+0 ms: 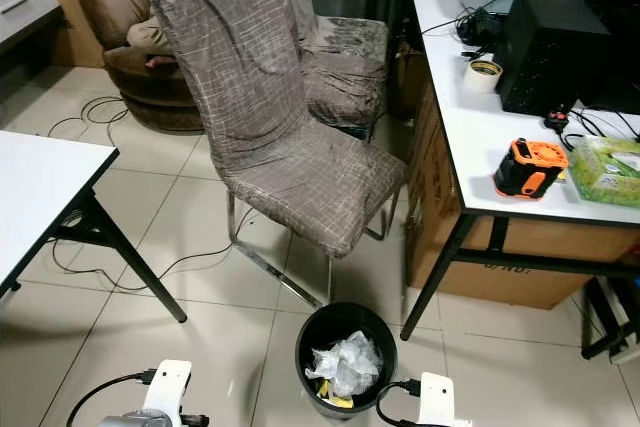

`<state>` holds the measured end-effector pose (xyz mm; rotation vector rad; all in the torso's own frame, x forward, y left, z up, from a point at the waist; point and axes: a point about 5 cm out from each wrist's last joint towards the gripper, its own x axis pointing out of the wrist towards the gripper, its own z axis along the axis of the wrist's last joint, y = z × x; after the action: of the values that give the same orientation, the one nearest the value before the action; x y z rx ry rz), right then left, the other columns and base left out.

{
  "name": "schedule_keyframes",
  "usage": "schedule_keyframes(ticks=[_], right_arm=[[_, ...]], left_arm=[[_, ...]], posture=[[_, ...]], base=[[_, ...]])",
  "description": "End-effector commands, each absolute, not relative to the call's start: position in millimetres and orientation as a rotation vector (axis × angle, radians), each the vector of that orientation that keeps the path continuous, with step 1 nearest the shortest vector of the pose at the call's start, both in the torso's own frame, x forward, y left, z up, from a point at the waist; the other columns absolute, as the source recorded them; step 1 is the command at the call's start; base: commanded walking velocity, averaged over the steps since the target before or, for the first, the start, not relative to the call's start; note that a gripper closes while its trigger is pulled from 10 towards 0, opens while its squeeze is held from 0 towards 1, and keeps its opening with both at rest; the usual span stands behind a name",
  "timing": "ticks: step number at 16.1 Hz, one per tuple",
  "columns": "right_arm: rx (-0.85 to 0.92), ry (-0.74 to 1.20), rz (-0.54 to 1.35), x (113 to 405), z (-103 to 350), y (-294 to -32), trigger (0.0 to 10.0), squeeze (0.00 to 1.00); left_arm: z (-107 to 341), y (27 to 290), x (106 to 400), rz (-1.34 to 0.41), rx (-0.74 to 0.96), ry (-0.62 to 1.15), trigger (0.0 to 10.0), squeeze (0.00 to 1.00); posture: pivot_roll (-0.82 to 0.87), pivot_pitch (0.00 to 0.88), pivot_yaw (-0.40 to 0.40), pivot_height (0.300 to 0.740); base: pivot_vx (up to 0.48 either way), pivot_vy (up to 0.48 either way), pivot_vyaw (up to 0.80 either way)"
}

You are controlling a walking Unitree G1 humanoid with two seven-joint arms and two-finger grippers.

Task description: Picking trash to rubbish bin

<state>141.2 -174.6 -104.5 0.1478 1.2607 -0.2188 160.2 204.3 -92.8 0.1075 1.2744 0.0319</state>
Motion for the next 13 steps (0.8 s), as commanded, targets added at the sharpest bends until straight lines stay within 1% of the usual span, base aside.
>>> schedule_keyframes(ticks=[1, 2, 3, 4, 5, 6, 7, 8, 9, 10, 11, 12, 13], right_arm=[[0.154, 1.227, -0.222, 147.0, -102.6, -173.1, 10.0, 0.00], [-0.058, 1.053, -0.092, 177.1, -89.5, -172.3, 10.0, 0.00], [-0.227, 0.876, 0.076, 200.1, -75.9, -161.5, 10.0, 0.00], [-0.275, 0.801, 0.159, 207.5, -70.0, -153.7, 10.0, 0.00], [-0.271, 0.726, 0.221, 212.6, -63.3, -149.4, 10.0, 0.61], [-0.125, 0.606, 0.254, 220.7, -48.3, -146.9, 10.0, 1.00], [-0.112, 0.529, 0.216, 228.3, -34.3, -154.8, 10.0, 1.00], [-0.089, 0.424, 0.232, 237.6, -7.0, -160.8, 10.0, 1.00], [-0.103, 0.374, 0.250, 239.6, 8.5, -161.3, 10.0, 1.00], [-0.086, 0.340, 0.254, 238.9, 22.2, -160.7, 10.0, 1.00], [-0.063, 0.306, 0.261, 234.7, 35.4, -159.4, 10.0, 1.00], [-0.055, 0.276, 0.287, 221.5, 48.1, -160.2, 10.0, 1.00], [-0.066, 0.234, 0.235, 215.7, 63.7, -165.2, 10.0, 1.00]], left_arm=[[-89.3, 208.1, 167.6, 0.056, 0.131, 1.220, 10.0, 0.00], [-72.9, 213.0, 197.3, 0.124, -0.041, 0.973, 10.0, 0.00], [-62.4, 208.7, 211.1, -0.012, 0.006, 0.861, 10.0, 0.00], [-57.4, 205.8, 213.7, -0.092, 0.136, 0.797, 10.0, 0.00], [-53.7, 206.3, 212.9, -0.111, 0.179, 0.748, 10.0, 1.00], [-42.4, 211.9, 214.8, -0.084, 0.068, 0.657, 10.0, 1.00], [-23.7, 220.9, 219.8, -0.063, 0.097, 0.543, 10.0, 1.00], [6.1, 225.8, 225.7, -0.096, 0.178, 0.419, 10.0, 1.00], [28.5, 223.6, 233.1, -0.113, 0.192, 0.279, 10.0, 1.00], [49.5, 221.8, 235.6, -0.157, 0.178, 0.237, 10.0, 1.00], [71.4, 214.3, 232.6, -0.189, 0.149, 0.183, 10.0, 1.00], [100.3, 193.2, 224.3, -0.194, 0.093, 0.094, 10.0, 1.00], [114.7, 177.6, 225.8, -0.180, 0.107, 0.042, 10.0, 1.00]], posture=[[-0.03, 0.000, -0.007, 0.740], [-0.03, 0.000, -0.003, 0.740], [-0.02, 0.000, -0.002, 0.740], [-0.02, 0.000, 0.000, 0.740], [-0.02, 0.000, 0.000, 0.740], [-0.02, 0.000, -0.006, 0.740], [-0.01, 0.000, -0.006, 0.740], [0.00, 0.000, -0.020, 0.740], [0.01, 0.000, -0.038, 0.740], [0.02, 0.000, -0.046, 0.740], [0.02, 0.000, -0.040, 0.740], [0.02, 0.000, -0.011, 0.740], [-0.02, 0.000, 0.027, 0.740]], base=[[0.000, 0.000, 0.00], [0.000, 0.000, 0.00], [0.000, 0.000, 0.00], [0.000, 0.000, 0.00], [0.000, 0.000, 0.00], [0.000, 0.000, 0.00], [0.000, 0.000, 0.00], [0.000, 0.000, 0.00], [0.000, 0.000, 0.00], [0.000, 0.000, 0.00], [0.000, 0.000, 0.00], [0.000, 0.000, 0.00], [0.000, 0.000, 0.00]])
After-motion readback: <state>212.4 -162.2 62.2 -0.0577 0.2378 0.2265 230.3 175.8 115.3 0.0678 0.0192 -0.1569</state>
